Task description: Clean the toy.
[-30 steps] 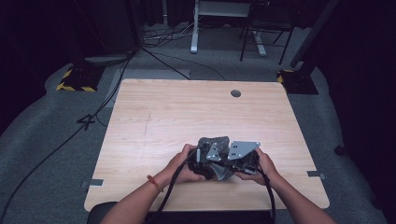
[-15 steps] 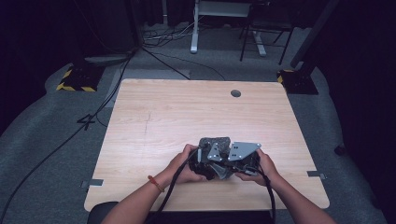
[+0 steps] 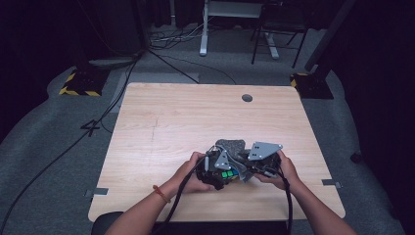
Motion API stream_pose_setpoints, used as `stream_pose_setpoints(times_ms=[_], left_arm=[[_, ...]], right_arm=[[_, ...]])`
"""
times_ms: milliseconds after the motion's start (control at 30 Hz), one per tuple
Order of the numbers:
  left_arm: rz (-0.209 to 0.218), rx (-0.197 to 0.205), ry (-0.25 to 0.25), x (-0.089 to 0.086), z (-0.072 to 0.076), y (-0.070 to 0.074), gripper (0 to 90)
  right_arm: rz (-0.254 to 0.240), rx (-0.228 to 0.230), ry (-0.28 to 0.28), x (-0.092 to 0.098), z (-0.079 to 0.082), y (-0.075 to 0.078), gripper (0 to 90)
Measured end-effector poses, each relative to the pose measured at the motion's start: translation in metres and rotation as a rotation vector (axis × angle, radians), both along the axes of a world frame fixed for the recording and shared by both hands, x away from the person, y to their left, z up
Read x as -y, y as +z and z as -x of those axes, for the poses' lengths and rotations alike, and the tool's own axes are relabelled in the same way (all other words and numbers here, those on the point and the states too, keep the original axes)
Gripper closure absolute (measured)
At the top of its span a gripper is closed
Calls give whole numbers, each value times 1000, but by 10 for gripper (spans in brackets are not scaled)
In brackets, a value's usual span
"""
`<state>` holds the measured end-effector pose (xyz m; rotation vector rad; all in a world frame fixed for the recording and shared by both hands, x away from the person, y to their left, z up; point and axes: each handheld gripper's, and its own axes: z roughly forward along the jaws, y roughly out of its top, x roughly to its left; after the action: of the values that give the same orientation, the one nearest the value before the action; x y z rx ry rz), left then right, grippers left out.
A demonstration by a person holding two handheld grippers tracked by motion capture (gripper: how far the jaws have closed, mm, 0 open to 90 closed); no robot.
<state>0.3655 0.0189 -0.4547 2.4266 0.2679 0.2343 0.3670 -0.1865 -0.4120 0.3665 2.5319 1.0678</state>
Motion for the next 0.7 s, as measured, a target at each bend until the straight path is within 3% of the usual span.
stream_pose_setpoints(times_ms=[200, 367, 433, 533, 567, 700], left_arm=[[-4, -3, -8, 6, 0, -2, 336], [-1, 4, -14, 9, 3, -2, 336], [1, 6, -15, 8, 2, -2, 336], [-7, 11, -9, 6, 2, -1, 336], [-7, 10, -2, 4, 0, 0, 336], [-7, 15, -1, 3, 0, 2, 336]], right_arm=[[-11, -7, 39, 1, 10, 3, 801], [-38, -29, 126, -20, 23, 7, 799], [-39, -27, 133, -25, 24, 7, 799], [-32, -19, 125, -24, 22, 7, 799], [-10, 12, 92, -21, 18, 7, 799], [-25, 3, 48, -10, 8, 5, 800]])
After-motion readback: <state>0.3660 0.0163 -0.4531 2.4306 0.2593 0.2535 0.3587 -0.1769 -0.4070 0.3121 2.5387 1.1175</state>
